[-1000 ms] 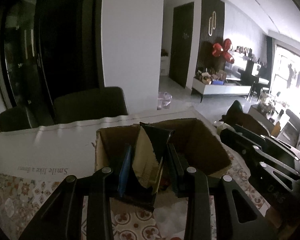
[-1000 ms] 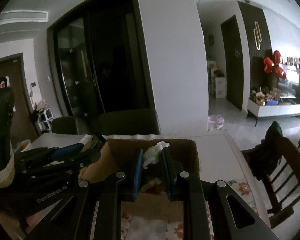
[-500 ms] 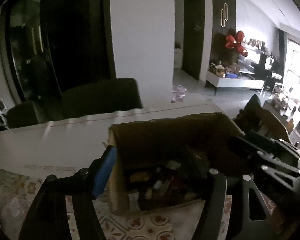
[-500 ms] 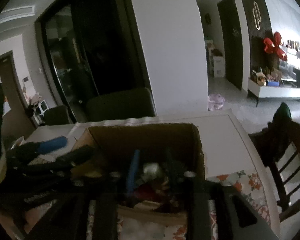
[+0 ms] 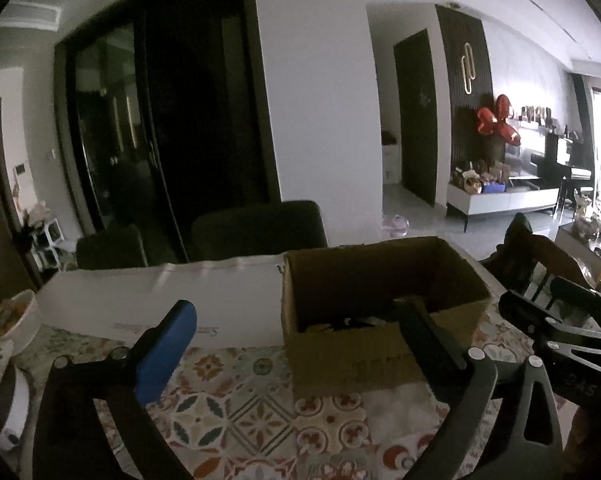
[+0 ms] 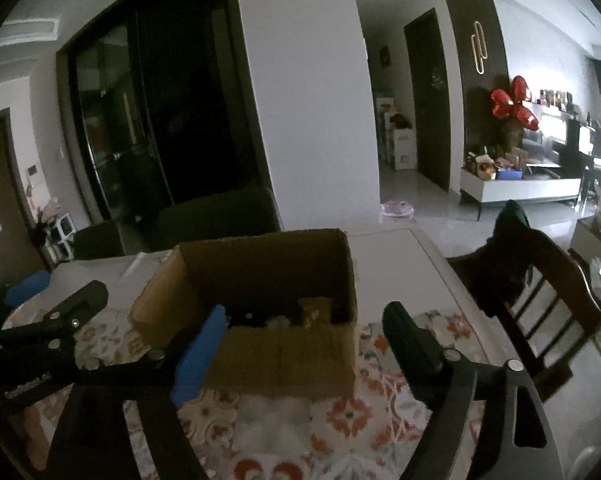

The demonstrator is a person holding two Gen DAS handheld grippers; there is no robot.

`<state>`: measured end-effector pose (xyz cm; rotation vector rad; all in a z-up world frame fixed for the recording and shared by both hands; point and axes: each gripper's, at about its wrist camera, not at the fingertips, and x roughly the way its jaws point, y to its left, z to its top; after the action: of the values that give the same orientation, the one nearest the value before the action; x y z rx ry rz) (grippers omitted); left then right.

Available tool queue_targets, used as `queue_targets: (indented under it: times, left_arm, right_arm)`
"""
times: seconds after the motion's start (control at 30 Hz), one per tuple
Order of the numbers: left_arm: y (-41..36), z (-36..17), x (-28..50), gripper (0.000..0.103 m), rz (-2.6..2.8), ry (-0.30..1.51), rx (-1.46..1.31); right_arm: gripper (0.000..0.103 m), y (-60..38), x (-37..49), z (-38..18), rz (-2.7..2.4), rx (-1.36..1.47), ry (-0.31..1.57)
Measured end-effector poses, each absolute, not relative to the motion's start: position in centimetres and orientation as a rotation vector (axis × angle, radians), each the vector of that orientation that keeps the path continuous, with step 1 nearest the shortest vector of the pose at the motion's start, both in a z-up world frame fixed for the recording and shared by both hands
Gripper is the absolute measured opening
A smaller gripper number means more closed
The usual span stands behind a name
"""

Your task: Organize snacks

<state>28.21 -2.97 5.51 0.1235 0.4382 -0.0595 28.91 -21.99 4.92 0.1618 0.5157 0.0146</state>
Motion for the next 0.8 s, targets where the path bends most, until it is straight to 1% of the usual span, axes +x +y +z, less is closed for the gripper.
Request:
queue_targets:
  times: [0.17,0.5,0.6,0.8]
  left_arm:
    - [-2.4,6.7,24.2,0.103,-0.06,0.398,0.114]
    - [-1.5,7.2,15.4,0.103,-0.068,0.347,0.116]
    - [-1.5,6.7,13.1,0.103,-0.072,0.35,0.13]
    - [-1.5,6.0,9.0,0.103,-0.077,0.361,0.139]
  right_arm:
    - [0.093,-21.7,24.4,5.8,0.011,0.164,0.482]
    - [0.093,-21.0,16.3,7.1,-0.023,0.135,0.449]
    - [0.097,-21.0,13.7,6.8,-0.033,0.134,0.448]
    - [0.098,-20.4,9.2,6.1,-0.057,0.086,0.449]
